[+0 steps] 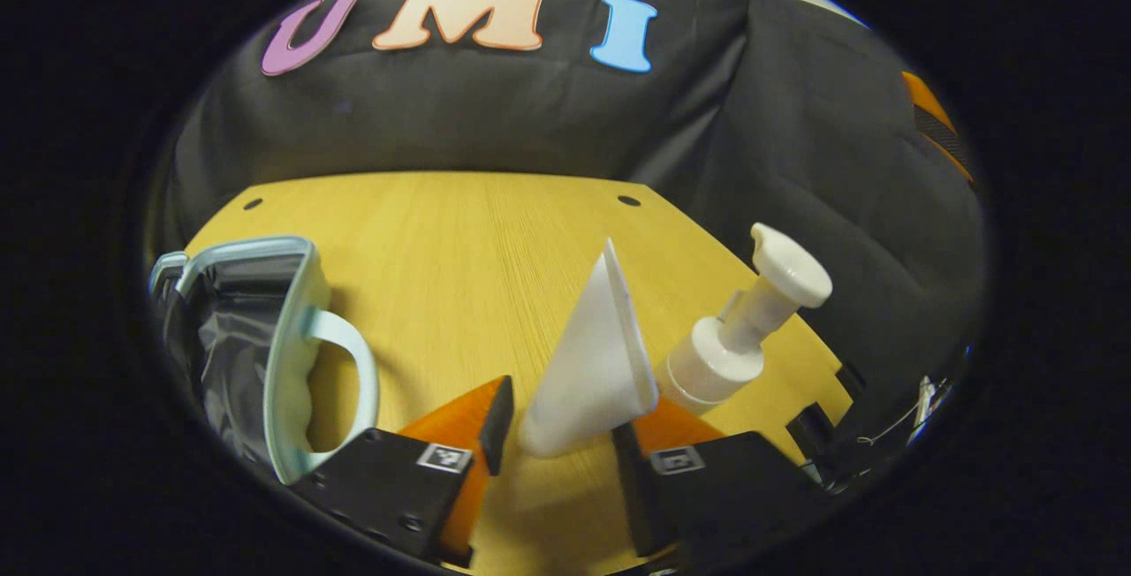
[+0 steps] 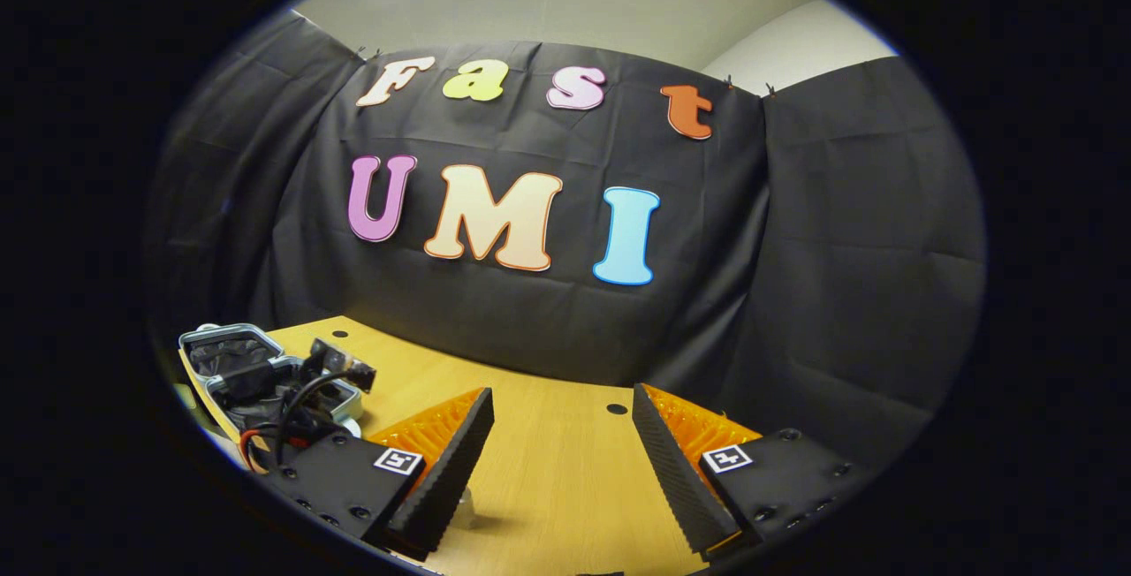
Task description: First open the suitcase, pack the skin care products into it, and then close the suitcase.
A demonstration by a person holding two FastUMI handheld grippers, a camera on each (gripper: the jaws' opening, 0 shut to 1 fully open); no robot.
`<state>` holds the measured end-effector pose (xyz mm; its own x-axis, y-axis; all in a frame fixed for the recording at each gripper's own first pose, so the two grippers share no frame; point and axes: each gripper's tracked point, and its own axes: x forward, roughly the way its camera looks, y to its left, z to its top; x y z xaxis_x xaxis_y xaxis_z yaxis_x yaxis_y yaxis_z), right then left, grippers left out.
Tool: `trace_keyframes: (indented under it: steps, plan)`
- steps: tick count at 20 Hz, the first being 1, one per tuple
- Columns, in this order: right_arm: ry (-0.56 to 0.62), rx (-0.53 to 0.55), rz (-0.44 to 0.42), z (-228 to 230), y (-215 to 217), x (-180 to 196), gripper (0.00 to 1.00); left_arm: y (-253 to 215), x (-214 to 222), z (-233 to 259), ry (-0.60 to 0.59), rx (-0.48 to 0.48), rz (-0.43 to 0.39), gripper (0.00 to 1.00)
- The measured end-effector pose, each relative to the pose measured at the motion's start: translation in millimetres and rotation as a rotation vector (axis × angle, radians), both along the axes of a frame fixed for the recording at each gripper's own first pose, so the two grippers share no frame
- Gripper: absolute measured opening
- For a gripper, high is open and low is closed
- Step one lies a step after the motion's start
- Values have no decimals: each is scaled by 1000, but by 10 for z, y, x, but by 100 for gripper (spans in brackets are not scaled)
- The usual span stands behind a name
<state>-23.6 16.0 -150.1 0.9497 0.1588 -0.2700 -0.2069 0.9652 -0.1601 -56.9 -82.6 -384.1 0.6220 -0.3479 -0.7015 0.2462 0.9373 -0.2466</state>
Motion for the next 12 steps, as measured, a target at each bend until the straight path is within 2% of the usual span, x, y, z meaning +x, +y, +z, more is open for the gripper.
trace_keyframes:
  steps: [1,3,4,7,8,12]
  plan:
    - [5,8,4,-22,22,-9,99,1,47,24,-9,-5,-6,39]
    - [17,30,14,-104,98,13,99,-20,69,158,-15,-23,-3,34]
    - [24,43,18,-147,137,33,99,20,73,235,-27,-20,-2,26]
    - [58,86,36,-382,305,75,99,169,130,554,-65,6,5,32]
    - [74,95,47,-477,372,82,100,233,157,667,-81,13,15,29]
    - [132,108,91,-893,600,81,99,495,215,1099,-129,10,62,29]
